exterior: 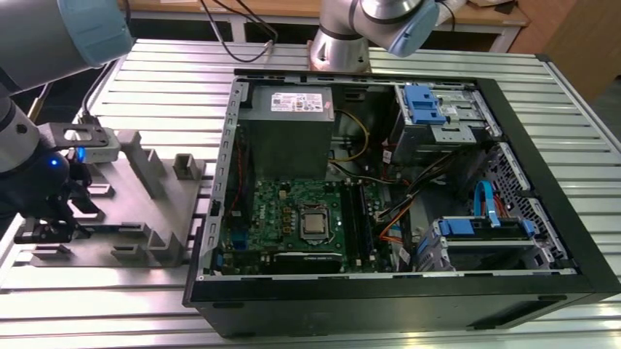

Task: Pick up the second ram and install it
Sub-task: 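Pick up the second ram and move it above second insertion slot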

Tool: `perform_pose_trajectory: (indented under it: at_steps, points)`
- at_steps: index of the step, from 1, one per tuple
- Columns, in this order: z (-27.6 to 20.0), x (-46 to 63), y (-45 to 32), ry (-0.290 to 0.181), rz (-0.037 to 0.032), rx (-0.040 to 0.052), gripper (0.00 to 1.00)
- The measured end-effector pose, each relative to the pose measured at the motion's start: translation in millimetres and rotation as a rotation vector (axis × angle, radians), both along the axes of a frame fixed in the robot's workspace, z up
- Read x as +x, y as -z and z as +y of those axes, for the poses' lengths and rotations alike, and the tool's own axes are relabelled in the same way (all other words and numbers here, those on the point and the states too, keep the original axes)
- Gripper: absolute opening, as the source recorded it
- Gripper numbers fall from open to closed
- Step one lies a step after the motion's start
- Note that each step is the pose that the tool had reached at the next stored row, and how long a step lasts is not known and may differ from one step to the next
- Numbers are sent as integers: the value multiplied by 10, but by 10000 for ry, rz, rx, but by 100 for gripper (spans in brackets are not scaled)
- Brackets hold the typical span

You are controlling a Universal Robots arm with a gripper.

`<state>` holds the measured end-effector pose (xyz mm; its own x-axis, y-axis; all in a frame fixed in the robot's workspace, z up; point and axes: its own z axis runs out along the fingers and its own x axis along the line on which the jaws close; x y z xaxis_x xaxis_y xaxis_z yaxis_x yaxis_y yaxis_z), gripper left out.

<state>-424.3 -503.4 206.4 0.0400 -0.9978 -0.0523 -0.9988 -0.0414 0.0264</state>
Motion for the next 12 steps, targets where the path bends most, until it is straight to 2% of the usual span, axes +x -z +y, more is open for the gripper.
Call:
perform_pose_trajectory:
  at_steps: [12]
  points:
    - [-1, -24, 83, -95, 5, -43, 45]
